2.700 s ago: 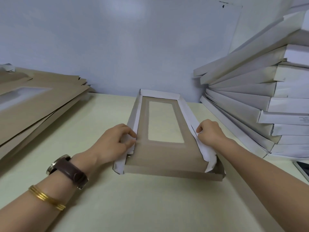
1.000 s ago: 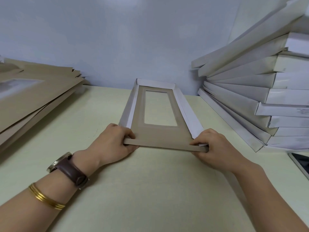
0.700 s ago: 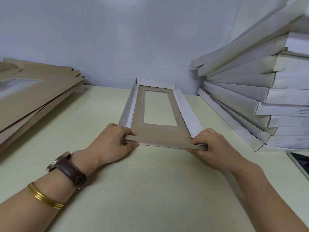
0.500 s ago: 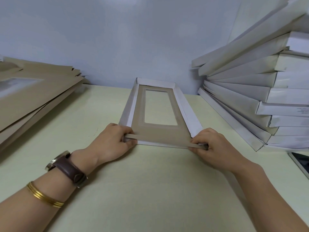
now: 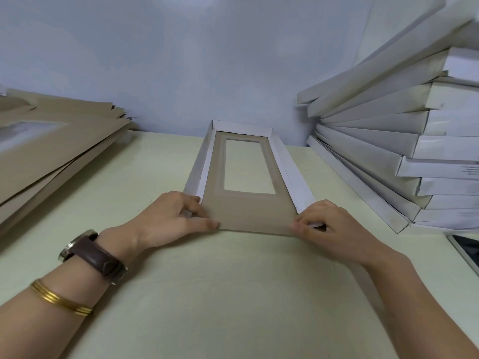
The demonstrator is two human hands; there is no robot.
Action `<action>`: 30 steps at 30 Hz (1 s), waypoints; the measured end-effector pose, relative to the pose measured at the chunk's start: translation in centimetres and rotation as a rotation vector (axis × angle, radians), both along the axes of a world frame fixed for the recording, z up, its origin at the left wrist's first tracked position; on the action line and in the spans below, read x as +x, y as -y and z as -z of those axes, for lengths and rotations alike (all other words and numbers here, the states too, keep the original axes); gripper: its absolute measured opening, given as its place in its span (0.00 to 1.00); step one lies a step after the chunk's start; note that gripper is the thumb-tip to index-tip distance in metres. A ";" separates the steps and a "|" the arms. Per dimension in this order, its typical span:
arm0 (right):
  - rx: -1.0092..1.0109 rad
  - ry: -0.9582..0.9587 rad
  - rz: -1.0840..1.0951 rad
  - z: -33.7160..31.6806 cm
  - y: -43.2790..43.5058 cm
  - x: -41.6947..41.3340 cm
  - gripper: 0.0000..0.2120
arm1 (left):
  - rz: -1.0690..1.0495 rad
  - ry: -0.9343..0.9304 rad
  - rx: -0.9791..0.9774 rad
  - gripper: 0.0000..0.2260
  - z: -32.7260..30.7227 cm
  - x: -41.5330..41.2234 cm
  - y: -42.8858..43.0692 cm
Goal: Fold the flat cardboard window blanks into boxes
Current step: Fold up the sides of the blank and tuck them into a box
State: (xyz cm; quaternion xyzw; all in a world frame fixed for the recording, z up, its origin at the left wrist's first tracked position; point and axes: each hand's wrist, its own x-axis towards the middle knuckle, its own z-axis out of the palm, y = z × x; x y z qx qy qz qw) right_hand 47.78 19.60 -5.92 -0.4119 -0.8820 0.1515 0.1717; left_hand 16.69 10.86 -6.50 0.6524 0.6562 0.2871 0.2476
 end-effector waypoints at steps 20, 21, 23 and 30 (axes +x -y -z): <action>0.192 -0.004 0.057 0.9 -0.4 0.3 0.12 | -0.060 -0.196 0.114 0.12 0.7 0.3 -0.4; 0.202 -0.005 0.065 1.0 -0.5 0.3 0.12 | -0.076 -0.196 0.122 0.13 0.8 0.2 -0.4; 0.218 -0.013 0.093 1.0 -0.4 0.4 0.11 | -0.115 -0.193 0.131 0.16 1.0 0.0 -0.4; 0.135 0.015 0.227 1.1 -0.3 0.9 0.11 | -0.189 -0.217 0.035 0.21 0.9 -0.6 -0.3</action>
